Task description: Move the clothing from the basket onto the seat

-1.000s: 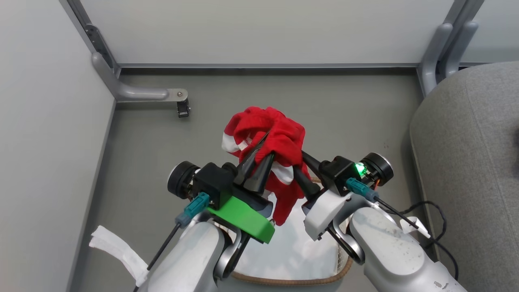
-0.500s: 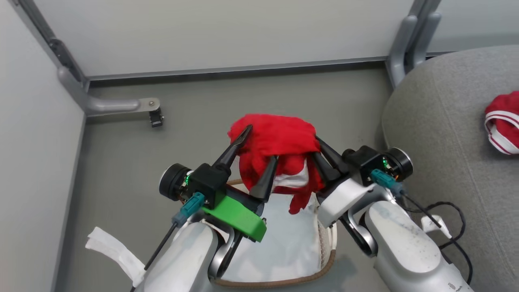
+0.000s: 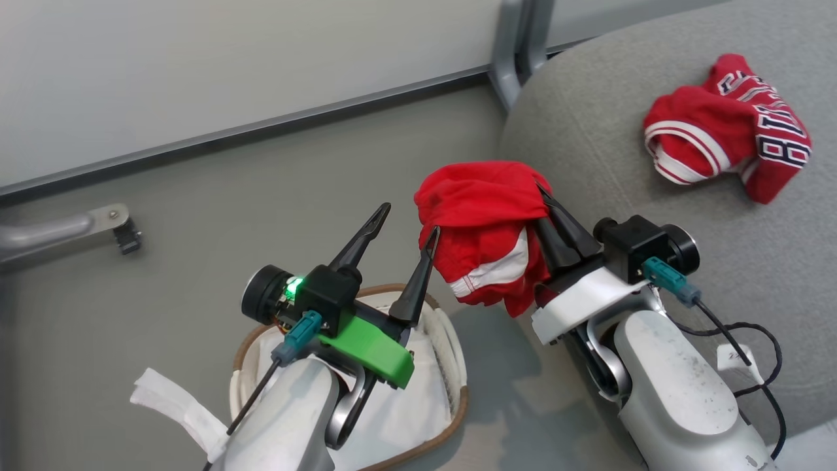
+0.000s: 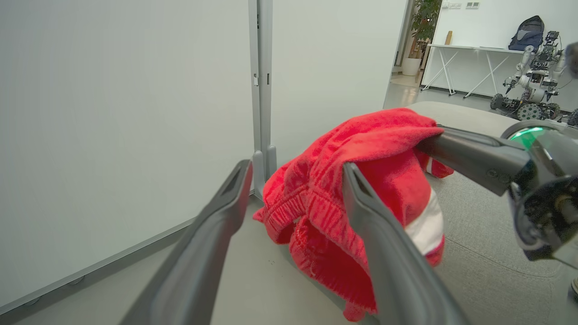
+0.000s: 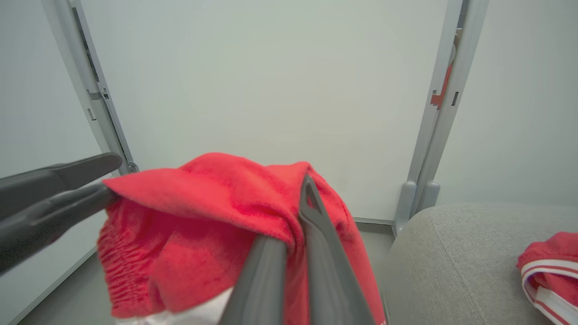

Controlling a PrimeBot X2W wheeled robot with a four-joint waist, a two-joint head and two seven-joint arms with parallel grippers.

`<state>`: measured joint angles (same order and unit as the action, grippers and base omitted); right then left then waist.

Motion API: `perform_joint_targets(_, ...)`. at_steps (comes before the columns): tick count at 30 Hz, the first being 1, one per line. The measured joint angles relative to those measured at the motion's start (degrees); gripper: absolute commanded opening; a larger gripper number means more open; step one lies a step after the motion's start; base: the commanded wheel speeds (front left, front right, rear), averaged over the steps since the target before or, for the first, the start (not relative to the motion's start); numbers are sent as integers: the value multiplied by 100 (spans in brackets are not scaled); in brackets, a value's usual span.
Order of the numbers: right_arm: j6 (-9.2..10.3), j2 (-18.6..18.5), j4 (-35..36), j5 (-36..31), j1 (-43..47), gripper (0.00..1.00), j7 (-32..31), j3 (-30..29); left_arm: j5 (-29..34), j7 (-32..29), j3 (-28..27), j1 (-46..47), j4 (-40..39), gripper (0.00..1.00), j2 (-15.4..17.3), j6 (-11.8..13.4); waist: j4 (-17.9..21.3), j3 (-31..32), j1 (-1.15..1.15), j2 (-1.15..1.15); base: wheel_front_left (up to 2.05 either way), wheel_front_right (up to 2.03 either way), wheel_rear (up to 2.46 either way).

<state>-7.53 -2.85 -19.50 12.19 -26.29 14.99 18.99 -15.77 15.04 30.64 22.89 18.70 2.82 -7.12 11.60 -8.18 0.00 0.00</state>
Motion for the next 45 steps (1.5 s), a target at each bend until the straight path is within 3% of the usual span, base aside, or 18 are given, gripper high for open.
perform_joint_targets(13,0,-3,222,158,111,0,1,-303,129,0,-88,5,119,100,121,-24,1367,-183,0,0,0,0,0)
perform_joint_targets(19,1,-7,352,134,255,0,0,-609,65,0,112,89,219,100,127,-25,1760,-305,0,0,0,0,0)
perform_joint_targets(34,0,-3,420,-199,141,0,0,-954,-177,1,404,370,428,100,216,-26,1933,-689,0,0,0,0,0)
perform_joint_targets(38,0,-77,299,-563,-527,0,0,-923,-172,0,342,395,468,100,323,-26,1936,-836,0,0,0,0,0)
perform_joint_targets(45,0,-724,55,-803,-2029,0,0,-791,-129,0,221,435,525,100,437,-26,1926,-1159,1,0,0,0,0)
